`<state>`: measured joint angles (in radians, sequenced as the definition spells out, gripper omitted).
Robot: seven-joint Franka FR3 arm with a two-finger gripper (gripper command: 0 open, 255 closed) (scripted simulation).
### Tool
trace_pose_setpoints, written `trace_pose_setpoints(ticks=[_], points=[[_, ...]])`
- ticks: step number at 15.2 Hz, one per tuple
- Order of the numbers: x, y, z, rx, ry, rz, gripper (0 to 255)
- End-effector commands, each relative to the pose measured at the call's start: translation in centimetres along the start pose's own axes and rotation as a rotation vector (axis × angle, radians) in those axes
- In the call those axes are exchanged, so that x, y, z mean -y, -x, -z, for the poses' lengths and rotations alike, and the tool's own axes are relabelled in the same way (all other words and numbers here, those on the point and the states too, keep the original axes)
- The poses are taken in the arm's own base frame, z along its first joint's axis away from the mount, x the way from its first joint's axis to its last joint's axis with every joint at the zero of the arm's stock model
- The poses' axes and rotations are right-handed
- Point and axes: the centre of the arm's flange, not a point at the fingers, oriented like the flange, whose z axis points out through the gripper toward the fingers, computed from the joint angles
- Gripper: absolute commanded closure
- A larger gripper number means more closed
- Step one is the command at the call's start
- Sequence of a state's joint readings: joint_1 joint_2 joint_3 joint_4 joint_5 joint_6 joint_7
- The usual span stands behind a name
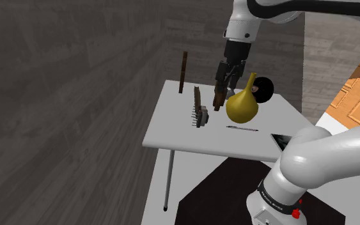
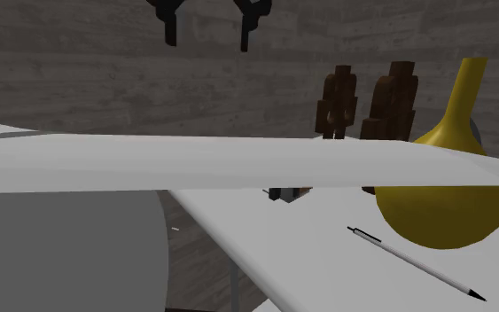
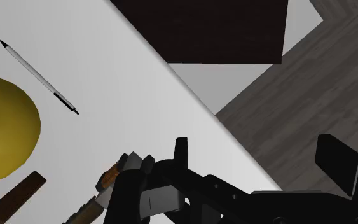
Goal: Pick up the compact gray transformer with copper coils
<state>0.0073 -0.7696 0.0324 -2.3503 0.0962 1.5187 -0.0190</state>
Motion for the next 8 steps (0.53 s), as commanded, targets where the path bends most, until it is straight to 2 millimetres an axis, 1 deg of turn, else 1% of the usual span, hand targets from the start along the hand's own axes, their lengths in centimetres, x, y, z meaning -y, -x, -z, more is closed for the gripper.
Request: trace_pose_setpoints(ticks=[1,8], points=[[0.0,0.0,0.0,0.000,0.000,0.000,0],[-5.1,-5.3,-5.3,-0.010,0.015,0.046,0]])
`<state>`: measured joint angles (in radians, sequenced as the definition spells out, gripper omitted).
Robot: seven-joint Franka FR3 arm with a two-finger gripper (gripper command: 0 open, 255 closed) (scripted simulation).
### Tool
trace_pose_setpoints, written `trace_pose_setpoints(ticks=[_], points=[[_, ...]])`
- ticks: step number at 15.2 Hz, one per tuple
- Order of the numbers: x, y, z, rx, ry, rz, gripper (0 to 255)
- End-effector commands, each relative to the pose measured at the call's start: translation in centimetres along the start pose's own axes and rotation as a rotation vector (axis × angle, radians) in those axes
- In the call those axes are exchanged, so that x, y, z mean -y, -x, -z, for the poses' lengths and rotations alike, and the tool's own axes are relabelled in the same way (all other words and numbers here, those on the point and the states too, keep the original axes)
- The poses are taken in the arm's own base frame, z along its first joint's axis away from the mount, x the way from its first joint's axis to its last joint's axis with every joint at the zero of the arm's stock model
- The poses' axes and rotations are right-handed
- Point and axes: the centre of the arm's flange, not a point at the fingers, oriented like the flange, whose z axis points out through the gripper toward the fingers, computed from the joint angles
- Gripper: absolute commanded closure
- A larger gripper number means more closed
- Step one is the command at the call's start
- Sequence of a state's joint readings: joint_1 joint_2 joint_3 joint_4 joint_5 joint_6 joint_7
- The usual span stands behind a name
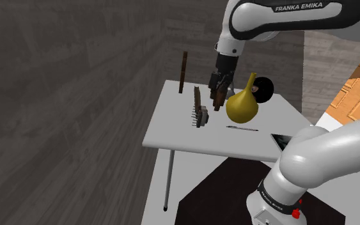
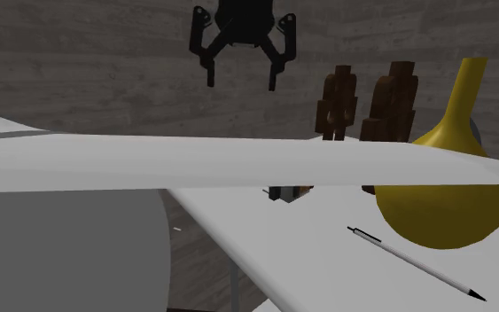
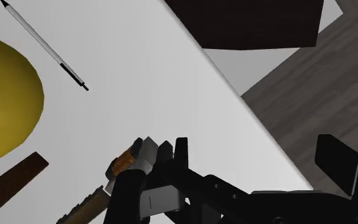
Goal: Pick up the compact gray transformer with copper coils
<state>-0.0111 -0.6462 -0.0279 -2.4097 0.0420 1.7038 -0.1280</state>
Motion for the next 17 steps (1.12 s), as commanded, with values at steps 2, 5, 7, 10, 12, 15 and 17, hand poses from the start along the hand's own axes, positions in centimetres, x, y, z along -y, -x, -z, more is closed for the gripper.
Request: trace_pose_setpoints(ticks=[2,5,7,10,12,15,17], points=[[-2.2,-2.1,-2.0,-0.007,0.007,0.022,0],[-4.4,-4.4,-4.3,-0.011,0.014,0.041,0],[-5.8,-6.0,-5.8,-0.014,0.018,0.054,0],[-7.9,-8.4,-8.0,-0.018,0.024,0.074,0],[-9.3,-10.0,-9.5,-0.021,0.029,0.087,0],[-11.3,-12.4,-11.6,-0.025,0.035,0.107,0],[-12.7,-14.1,-13.1,-0.028,0.039,0.120,0]])
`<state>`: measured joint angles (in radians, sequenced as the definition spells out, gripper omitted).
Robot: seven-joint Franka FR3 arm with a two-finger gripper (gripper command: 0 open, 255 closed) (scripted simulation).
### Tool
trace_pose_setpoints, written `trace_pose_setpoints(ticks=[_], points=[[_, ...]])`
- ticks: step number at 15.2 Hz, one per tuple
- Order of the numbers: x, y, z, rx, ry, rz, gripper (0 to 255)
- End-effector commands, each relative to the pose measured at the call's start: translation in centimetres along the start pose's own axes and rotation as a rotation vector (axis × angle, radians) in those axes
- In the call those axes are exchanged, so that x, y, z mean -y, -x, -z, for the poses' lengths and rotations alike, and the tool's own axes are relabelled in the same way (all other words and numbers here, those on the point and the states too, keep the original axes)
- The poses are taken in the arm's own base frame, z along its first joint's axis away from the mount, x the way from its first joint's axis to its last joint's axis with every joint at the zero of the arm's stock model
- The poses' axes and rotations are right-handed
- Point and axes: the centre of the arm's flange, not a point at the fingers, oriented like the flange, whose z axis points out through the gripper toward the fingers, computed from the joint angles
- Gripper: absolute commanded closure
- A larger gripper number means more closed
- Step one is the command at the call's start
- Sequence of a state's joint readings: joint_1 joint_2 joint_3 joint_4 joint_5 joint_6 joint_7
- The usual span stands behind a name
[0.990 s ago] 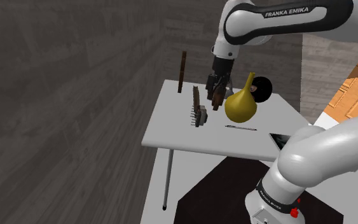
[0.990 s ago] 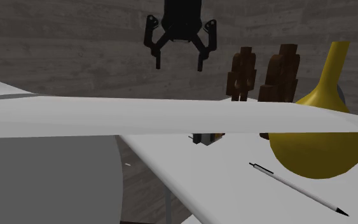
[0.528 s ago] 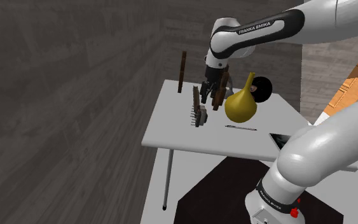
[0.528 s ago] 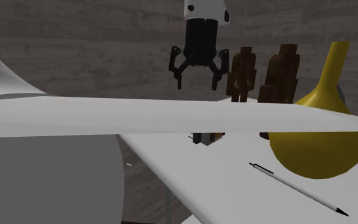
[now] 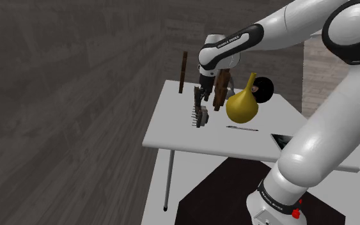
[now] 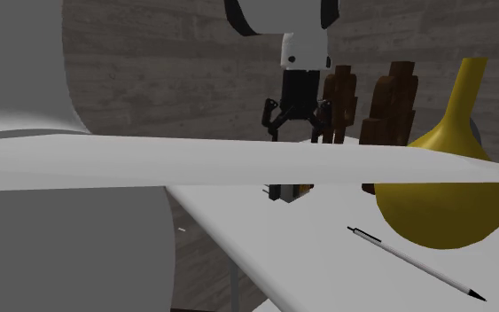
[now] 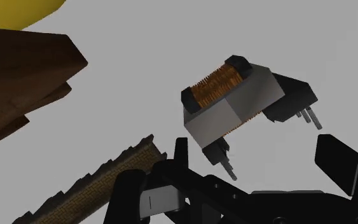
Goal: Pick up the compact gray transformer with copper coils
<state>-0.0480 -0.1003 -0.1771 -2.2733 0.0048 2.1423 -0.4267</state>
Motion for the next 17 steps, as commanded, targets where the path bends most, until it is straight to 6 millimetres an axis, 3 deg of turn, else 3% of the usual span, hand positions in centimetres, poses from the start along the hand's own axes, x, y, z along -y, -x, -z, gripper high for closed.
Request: trace_pose_setpoints(ticks=[1,9,11,12,17], points=[[-1.4,-1.4,-1.8,-0.003,0.005,0.015,0],[-1.7,-1.7,-6.1,-0.003,0.006,0.017,0],[-1.7,-1.7,-6.1,-0.003,0.006,0.017,0],[-1.8,-1.7,-6.1,-0.003,0.006,0.017,255],[-1.7,-1.6,-6.1,-0.003,0.006,0.017,255]])
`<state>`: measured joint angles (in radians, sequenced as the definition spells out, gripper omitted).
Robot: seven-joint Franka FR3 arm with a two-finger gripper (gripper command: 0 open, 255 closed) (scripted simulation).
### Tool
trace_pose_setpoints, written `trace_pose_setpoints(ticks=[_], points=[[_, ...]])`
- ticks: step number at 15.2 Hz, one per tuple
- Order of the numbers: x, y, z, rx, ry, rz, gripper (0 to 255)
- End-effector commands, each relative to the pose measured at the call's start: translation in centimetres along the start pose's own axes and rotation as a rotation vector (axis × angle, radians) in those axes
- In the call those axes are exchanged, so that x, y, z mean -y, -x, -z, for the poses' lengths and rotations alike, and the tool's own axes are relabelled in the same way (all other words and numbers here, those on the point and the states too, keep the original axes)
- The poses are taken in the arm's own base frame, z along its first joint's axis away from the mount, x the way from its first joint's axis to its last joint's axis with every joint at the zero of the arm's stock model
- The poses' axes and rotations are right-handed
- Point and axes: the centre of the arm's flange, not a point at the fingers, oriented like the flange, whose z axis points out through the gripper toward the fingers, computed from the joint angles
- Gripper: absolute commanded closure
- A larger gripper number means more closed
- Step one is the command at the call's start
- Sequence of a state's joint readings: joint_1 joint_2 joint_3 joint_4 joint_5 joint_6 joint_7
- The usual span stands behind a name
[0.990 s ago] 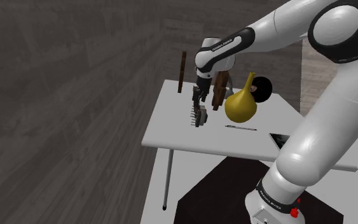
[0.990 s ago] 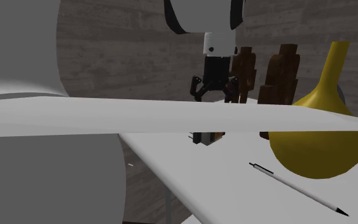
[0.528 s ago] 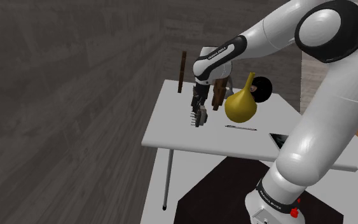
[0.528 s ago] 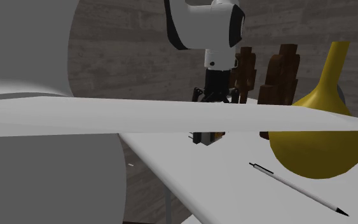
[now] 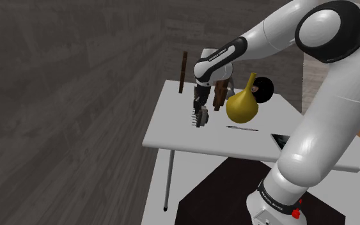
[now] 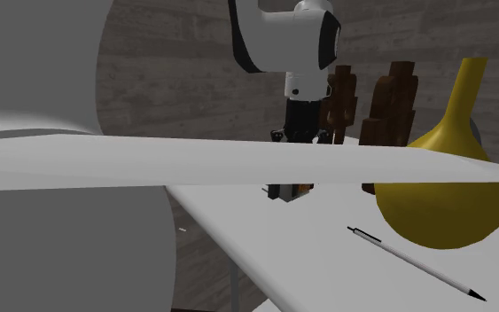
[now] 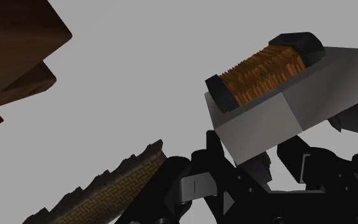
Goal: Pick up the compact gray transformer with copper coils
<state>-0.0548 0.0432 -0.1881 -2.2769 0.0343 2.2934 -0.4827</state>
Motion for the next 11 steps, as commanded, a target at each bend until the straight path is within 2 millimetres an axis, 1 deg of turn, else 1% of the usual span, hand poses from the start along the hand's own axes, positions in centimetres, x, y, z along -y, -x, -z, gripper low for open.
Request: trace_pose_setpoints(ticks=[1,4,11], points=[[0.0,0.0,-0.1,0.002,0.000,0.000,255],[0.0,-0.1,-0.1,0.002,0.000,0.000,255],[0.1,0.0,3.6,0.002,0.000,0.000,255]])
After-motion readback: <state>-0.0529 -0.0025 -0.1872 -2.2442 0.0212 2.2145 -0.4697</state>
